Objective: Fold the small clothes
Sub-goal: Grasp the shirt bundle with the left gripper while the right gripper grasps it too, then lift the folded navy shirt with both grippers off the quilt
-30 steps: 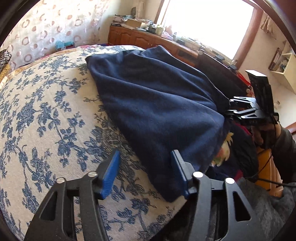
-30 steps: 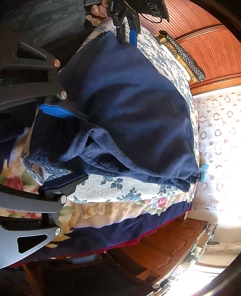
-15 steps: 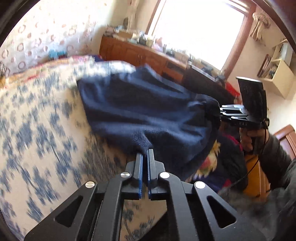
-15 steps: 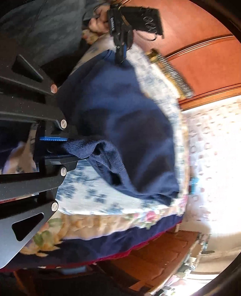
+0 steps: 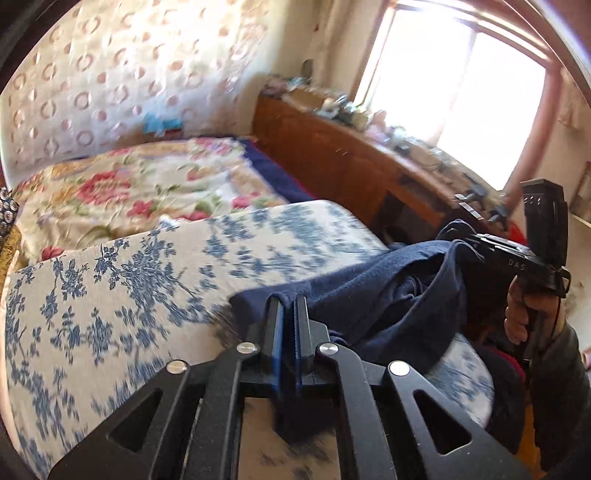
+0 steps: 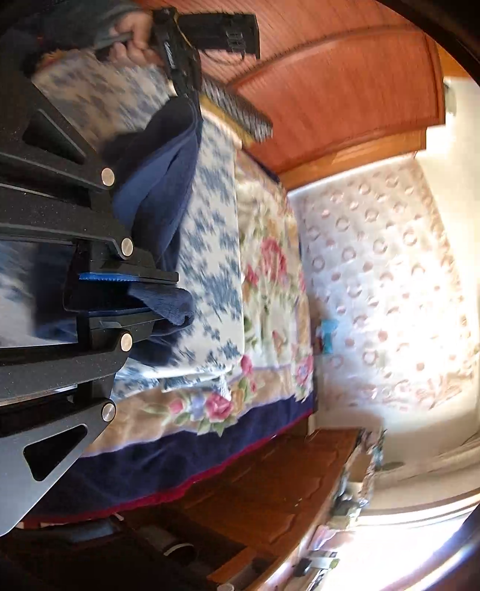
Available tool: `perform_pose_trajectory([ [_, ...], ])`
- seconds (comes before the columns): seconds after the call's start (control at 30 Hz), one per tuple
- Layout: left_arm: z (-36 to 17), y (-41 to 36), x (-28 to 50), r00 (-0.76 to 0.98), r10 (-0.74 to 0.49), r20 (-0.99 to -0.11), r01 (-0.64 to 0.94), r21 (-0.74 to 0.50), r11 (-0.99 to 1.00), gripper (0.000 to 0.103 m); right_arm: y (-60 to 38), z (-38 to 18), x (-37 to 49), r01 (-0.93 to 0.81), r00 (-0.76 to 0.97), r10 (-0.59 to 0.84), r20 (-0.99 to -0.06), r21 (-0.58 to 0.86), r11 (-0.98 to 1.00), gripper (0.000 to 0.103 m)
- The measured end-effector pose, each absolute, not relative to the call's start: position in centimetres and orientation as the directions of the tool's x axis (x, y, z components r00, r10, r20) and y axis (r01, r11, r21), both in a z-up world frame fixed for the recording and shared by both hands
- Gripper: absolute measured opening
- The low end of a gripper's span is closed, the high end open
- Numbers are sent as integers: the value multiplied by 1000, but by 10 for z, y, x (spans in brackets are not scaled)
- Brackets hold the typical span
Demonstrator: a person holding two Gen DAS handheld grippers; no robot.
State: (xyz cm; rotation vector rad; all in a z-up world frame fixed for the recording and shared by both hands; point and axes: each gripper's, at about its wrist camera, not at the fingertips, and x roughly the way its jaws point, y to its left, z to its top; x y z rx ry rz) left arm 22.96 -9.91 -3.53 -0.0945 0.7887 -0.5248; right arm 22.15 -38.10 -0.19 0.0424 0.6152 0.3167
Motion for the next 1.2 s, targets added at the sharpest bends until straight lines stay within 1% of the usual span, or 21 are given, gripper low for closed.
perform_pose_trajectory([
  [0.03,-39,-98,237,583,-472,-662,401,-271,875,10,-379,-6,235,-252,766,276,-581,124,960,17],
  [0.07,-40,-97,240,603,-447,-661,391,-244,887,15,-376,-7,242,-243,767,267,-584,120,963,18],
  [0.1,-40,-95,240,626,-432,-649,389,-221,894,30,-376,-7,246,-241,774,262,-576,115,964,22],
  [0.13,-41,-92,239,641,-429,-636,388,-214,897,45,-378,-5,248,-226,791,242,-562,100,969,29],
  [0.17,-40,-89,240,650,-435,-623,388,-220,895,46,-380,-3,247,-209,807,221,-547,86,974,32],
  [0.23,-42,-84,238,638,-445,-628,399,-225,889,51,-384,0,240,-205,820,222,-528,91,974,41],
  [0.27,-43,-83,236,633,-450,-630,406,-225,886,53,-385,2,233,-199,826,218,-520,92,976,42],
  [0.33,-46,-83,235,626,-462,-628,418,-230,879,53,-391,4,217,-207,833,223,-506,88,974,54],
  [0.4,-51,-85,234,603,-482,-636,433,-246,867,54,-391,0,208,-240,821,253,-512,93,966,60],
  [0.53,-59,-95,228,553,-521,-650,480,-263,837,54,-372,-32,208,-300,760,309,-572,113,947,60],
  [0.63,-57,-98,226,547,-534,-645,497,-263,827,54,-372,-45,227,-298,729,317,-606,136,945,60],
  [0.8,-44,-88,223,587,-540,-604,486,-270,831,54,-374,-56,266,-323,656,387,-648,223,920,60],
  [0.83,-43,-86,224,592,-541,-597,484,-273,832,54,-375,-57,271,-334,639,408,-652,243,911,54],
  [0.87,-41,-85,224,592,-543,-595,484,-276,830,54,-378,-54,274,-348,630,425,-649,253,903,43],
  [0.9,-41,-84,225,588,-549,-594,487,-283,827,54,-381,-51,278,-365,632,435,-641,249,897,13],
  [0.93,-41,-85,226,584,-555,-593,490,-288,823,54,-383,-45,278,-383,656,443,-611,237,893,6],
  [0.97,-42,-86,227,576,-561,-594,495,-293,818,54,-388,-39,277,-383,687,437,-581,222,897,5],
  [1.0,-44,-87,228,570,-561,-600,495,-294,817,54,-390,-36,275,-350,723,395,-567,191,917,4],
  [1.07,-50,-94,233,552,-561,-617,497,-297,815,54,-397,-36,280,-287,756,338,-560,180,941,4],
  [1.2,-70,-110,257,538,-487,-688,449,-255,856,54,-398,-52,290,-226,738,268,-620,147,963,4],
])
